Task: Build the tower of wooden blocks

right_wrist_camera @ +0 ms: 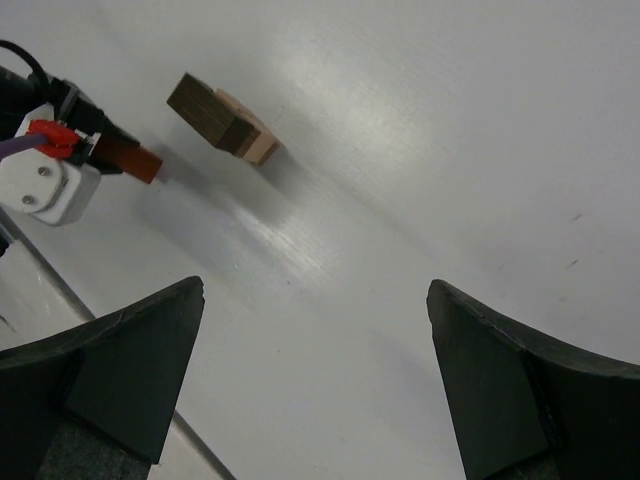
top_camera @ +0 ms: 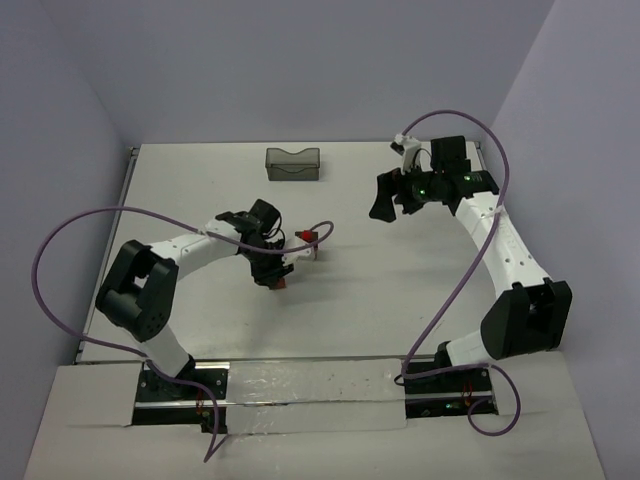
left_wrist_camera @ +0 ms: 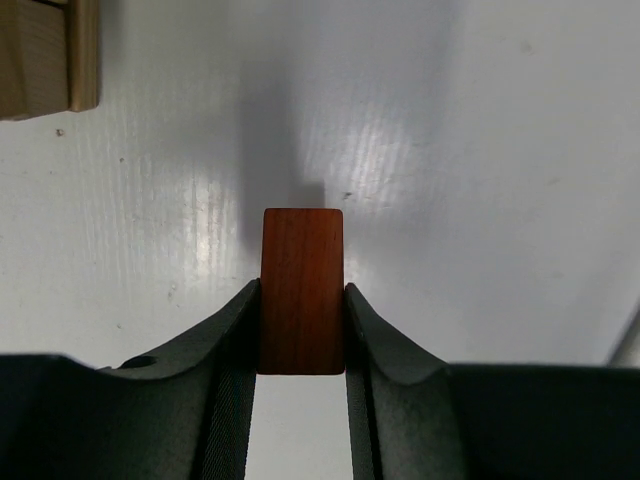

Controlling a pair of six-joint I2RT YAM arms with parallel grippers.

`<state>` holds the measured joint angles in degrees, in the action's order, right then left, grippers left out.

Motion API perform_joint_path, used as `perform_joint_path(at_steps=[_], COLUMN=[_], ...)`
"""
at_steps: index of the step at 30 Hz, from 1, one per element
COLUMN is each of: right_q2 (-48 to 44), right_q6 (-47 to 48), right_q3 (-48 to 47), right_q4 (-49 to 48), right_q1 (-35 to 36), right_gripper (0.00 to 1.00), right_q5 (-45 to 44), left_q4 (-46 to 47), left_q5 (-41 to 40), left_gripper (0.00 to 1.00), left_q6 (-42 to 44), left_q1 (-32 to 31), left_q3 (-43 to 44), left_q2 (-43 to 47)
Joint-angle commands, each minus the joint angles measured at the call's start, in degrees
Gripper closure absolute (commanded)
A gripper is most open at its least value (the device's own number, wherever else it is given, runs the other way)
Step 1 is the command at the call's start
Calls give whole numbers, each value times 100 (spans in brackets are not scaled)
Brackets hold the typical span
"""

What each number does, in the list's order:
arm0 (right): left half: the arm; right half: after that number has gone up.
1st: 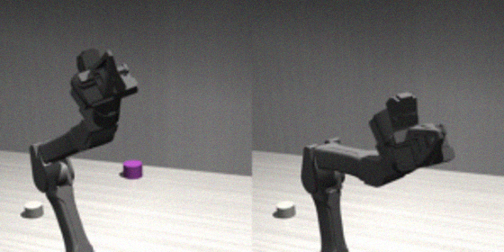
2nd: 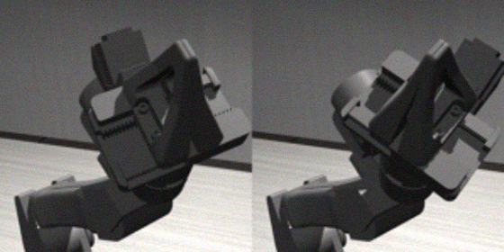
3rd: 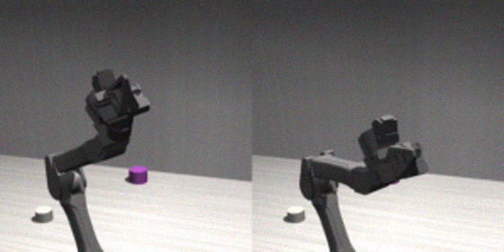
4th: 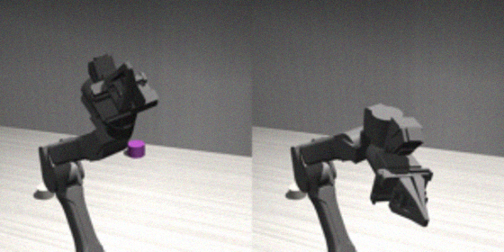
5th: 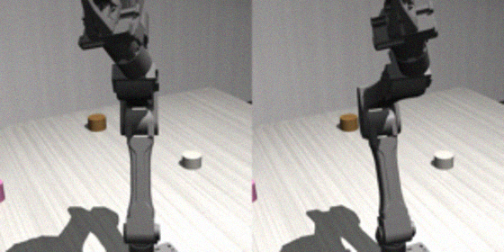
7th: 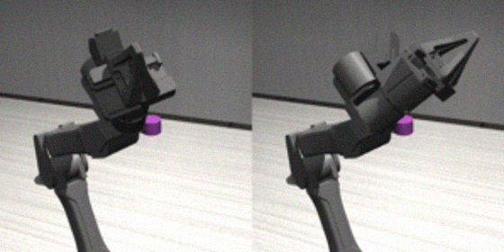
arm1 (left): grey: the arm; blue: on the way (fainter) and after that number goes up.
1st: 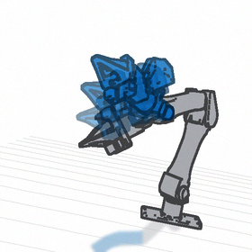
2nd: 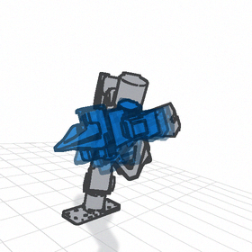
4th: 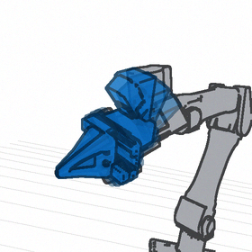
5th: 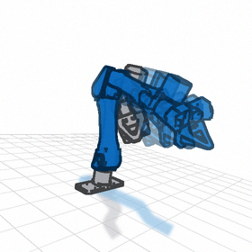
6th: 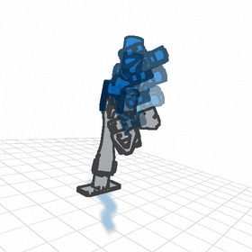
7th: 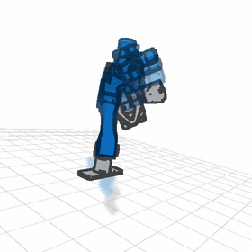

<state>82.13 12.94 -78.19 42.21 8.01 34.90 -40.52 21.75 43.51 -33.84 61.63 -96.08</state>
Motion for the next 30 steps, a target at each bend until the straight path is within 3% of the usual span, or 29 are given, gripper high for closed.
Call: perform_joint_path(at_steps=[1,5,8,11,15,18,20,22,24,29,30], right_q2=[-161,-653,-1262,-1708,-1981,-2394,-2735,-2982,-3223,-3260,-3146], right_q6=[604,1073,1733,2317,2662,3337,4092,4678,5159,5809,5942], right_q3=[-1117,-1184,-589,-110,279,1182,1595,2152,2625,3300,3483], right_q4=[297,-141,-848,-1556,-2283,-3052,-3605,-4103,-4557,-5279,-5419], right_q1=[286,863,1466,1975,2250,2775,3144,3625,4097,5130,5313], right_gripper=[0,0,0,0,0,0,0,1,3,11,12], right_q5=[-465,-1690,-2363,-2821,-3004,-3174,-3349,-3381,-3361,-3685,-3889], left_q4=[-692,-1158,-1141,-1124,-1601,-915,15,1788,2410,2461,2759], left_q5=[1770,3149,3947,4531,5632,6490,6911,7357,7518,7412,7374], left_gripper=[100,100,100,100,100,100,100,100,100,100,100], left_q6=[-622,-1137,-1882,-2797,-3133,-3535,-5042,-6902,-7489,-8064,-8681], left_q1=[372,932,1145,1246,1519,1872,2083,2205,2322,2495,2512], left_q3=[663,1219,1342,1402,1286,640,254,-371,-634,-634,-721], left_q2=[748,1031,1089,925,534,714,933,1082,1121,1291,1317])
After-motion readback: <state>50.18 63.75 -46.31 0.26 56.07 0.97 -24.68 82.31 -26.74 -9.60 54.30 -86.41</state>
